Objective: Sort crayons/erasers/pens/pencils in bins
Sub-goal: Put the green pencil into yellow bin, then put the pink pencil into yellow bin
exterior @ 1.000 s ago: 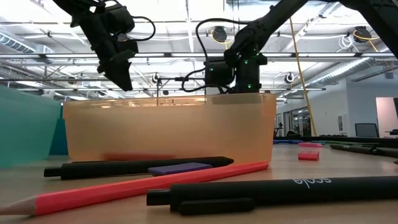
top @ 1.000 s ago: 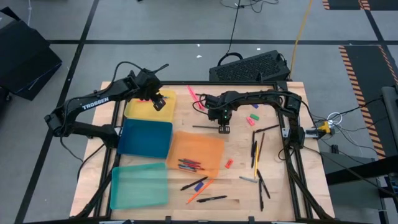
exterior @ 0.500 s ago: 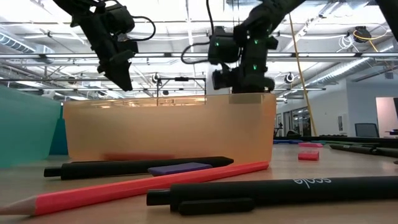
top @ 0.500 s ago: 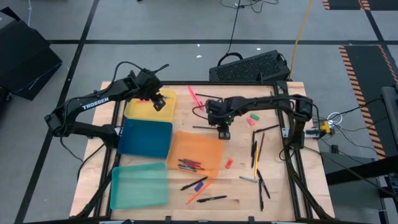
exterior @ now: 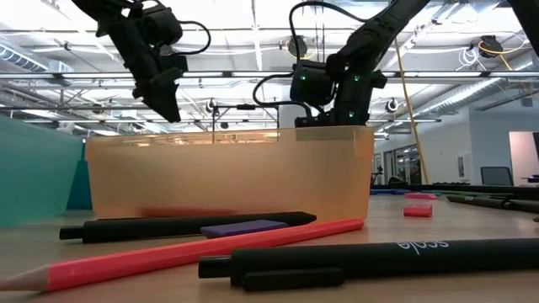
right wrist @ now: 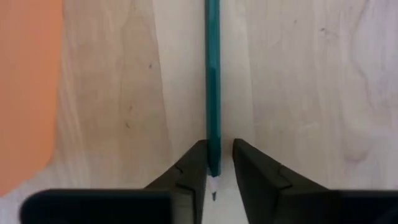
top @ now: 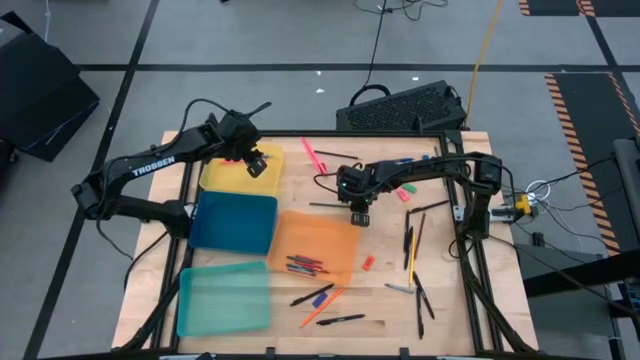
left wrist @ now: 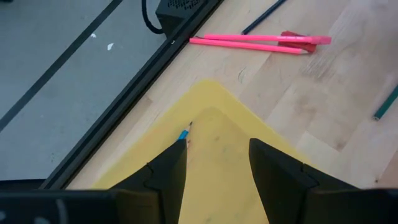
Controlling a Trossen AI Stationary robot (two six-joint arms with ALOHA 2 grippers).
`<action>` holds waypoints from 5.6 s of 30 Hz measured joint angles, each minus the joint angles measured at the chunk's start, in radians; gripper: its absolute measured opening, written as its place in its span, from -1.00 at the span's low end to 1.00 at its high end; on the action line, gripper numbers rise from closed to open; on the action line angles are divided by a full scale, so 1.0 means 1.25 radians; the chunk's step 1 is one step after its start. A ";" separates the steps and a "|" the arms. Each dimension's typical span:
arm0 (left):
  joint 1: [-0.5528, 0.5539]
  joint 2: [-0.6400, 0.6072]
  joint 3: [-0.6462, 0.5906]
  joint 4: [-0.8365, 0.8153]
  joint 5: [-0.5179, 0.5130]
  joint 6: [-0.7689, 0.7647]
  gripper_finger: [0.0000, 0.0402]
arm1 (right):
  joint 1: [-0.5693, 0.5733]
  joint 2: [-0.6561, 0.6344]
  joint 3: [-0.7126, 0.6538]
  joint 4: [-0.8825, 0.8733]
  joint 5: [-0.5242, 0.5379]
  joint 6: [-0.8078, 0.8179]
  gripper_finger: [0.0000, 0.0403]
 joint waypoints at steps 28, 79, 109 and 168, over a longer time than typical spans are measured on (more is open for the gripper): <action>-0.005 0.000 0.000 0.017 0.095 -0.059 -0.12 | -0.017 -0.224 -0.007 0.072 0.036 0.137 -0.93; -0.173 0.095 0.000 0.906 0.326 -0.268 -0.83 | -0.031 -0.327 -0.004 0.763 -0.026 0.293 -0.92; 0.044 0.073 0.000 -0.082 -0.080 0.124 -0.92 | -0.044 -0.331 0.090 0.306 0.036 0.231 -0.14; 0.057 0.108 0.000 -0.151 -0.193 0.165 0.22 | -0.077 0.281 0.481 -0.044 0.240 0.637 -0.15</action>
